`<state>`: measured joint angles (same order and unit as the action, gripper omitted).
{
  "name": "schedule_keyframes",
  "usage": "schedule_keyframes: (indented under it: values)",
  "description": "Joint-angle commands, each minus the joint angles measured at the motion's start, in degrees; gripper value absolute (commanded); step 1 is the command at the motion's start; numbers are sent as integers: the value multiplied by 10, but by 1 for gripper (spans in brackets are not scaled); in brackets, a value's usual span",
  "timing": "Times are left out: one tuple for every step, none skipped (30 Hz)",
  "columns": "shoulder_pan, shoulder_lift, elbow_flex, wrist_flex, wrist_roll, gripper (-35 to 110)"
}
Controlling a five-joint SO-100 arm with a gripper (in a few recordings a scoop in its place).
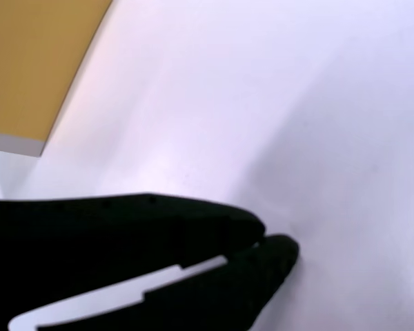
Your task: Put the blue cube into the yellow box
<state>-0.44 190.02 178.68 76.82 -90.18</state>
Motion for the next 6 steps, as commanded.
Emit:
schedule_keyframes:
  values:
    - [3, 14, 15, 9, -7, 0]
    - [3, 14, 15, 9, -7, 0]
    - [3, 14, 15, 9, -7, 0]
    - [3, 14, 15, 9, -7, 0]
    - [3, 14, 15, 9, -7, 0]
    - [3, 14, 15, 9, -7, 0]
